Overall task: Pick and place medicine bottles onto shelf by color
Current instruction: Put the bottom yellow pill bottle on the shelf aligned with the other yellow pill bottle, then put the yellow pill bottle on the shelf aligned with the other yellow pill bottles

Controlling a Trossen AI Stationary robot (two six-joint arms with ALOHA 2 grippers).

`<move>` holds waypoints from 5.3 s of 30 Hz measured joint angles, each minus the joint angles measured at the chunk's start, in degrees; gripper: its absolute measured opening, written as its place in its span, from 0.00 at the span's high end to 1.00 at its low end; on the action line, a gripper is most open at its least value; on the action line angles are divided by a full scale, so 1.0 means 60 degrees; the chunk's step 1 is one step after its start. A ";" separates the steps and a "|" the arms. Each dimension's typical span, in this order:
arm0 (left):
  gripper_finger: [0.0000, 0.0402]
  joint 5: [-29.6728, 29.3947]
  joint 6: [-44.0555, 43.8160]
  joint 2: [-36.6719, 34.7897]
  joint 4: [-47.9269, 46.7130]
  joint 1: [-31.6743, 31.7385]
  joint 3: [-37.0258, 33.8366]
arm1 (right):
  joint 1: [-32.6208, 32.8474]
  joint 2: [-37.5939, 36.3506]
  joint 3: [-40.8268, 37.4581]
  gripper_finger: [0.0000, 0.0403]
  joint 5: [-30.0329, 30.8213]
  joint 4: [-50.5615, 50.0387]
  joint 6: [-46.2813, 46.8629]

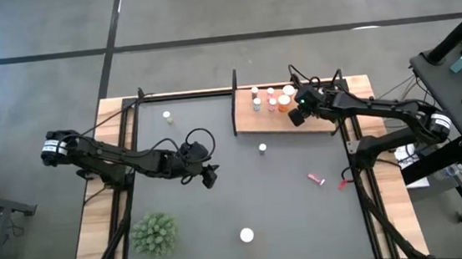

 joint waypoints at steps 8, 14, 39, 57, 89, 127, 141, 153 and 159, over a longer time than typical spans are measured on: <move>0.49 0.0003 0.0001 0.0000 0.0000 0.0000 0.0000 | 0.0001 -0.0015 -0.0051 0.69 0.0051 -0.0146 -0.0016; 0.49 0.0002 0.0003 0.0000 0.0000 0.0000 0.0000 | 0.0005 -0.0011 -0.0051 0.70 0.0048 -0.0131 -0.0085; 0.49 -0.0008 0.0003 0.0000 0.0004 0.0000 0.0000 | 0.0008 -0.0044 0.1047 0.52 0.0138 -0.0844 -0.0766; 0.49 -0.3146 0.0004 -0.0779 -0.0954 0.1216 0.0232 | 0.0992 -0.0051 0.3401 0.52 0.0095 -0.1389 -0.1541; 0.49 -0.1078 -0.0517 -0.1008 -0.2003 0.7566 -0.0599 | 0.1160 -0.0051 0.3927 0.53 0.0062 -0.1359 -0.2040; 0.76 -0.1978 -0.0577 0.0663 -0.0055 0.7565 -0.1228 | 0.1160 -0.0051 0.3908 0.53 0.0066 -0.1206 -0.2029; 0.74 -0.0445 -0.0427 0.0623 0.0576 0.5792 -0.1177 | 0.1160 -0.0051 0.3694 0.53 0.0066 -0.1140 -0.2110; 0.74 -0.0099 0.2444 0.0648 0.1236 0.1885 -0.0498 | 0.1159 -0.0051 0.3692 0.53 0.0066 -0.1045 -0.2375; 0.74 -0.0107 0.2495 0.0648 0.1997 0.1188 -0.0150 | 0.1214 -0.0055 0.3604 0.53 -0.0396 -0.1059 -0.1954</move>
